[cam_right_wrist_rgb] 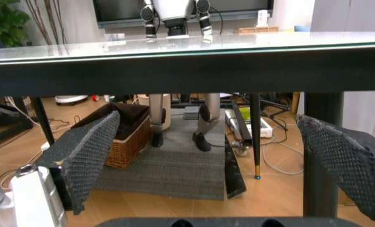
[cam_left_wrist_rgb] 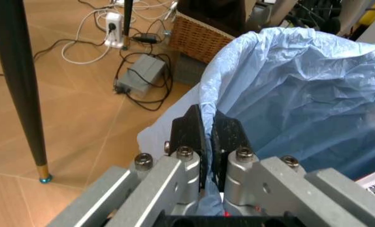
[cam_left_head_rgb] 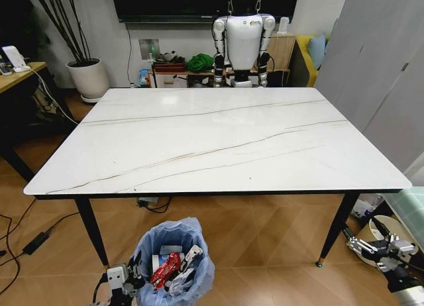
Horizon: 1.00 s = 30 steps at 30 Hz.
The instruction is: Pick up the trash bin and place the trash from the table into it.
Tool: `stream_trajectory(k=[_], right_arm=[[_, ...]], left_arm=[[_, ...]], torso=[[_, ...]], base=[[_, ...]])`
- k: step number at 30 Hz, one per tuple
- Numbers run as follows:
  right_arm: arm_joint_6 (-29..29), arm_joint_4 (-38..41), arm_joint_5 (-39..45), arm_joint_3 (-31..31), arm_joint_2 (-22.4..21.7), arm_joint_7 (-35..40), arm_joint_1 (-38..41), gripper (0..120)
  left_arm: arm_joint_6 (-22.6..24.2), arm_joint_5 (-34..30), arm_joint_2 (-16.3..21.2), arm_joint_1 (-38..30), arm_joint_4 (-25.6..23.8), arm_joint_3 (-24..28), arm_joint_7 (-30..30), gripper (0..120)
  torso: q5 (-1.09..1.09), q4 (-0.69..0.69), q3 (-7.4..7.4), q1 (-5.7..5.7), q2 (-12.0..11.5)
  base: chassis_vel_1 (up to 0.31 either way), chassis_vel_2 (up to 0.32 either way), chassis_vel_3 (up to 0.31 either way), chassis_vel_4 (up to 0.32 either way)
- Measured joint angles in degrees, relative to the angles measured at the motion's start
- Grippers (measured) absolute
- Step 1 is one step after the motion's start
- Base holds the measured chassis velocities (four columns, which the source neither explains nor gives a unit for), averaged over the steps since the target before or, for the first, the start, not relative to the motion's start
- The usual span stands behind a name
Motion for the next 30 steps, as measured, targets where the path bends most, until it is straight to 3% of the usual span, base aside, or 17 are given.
stream_trajectory(k=[14,30], right_arm=[[0.00,0.00,0.00,0.00,0.00,0.00,0.00,100],[0.00,0.00,0.00,0.00,0.00,0.00,0.00,100]], left_arm=[[0.07,-5.73,0.19,-2.83,3.38,-0.62,1.47,0],[0.08,-6.37,-0.73,-4.45,6.17,-0.43,1.47,0]], torso=[[0.00,0.00,-2.22,-1.67,-3.88],[0.00,0.00,-4.65,-3.50,-8.14]], base=[[0.000,0.000,0.000,0.000],[0.000,0.000,0.000,0.000]])
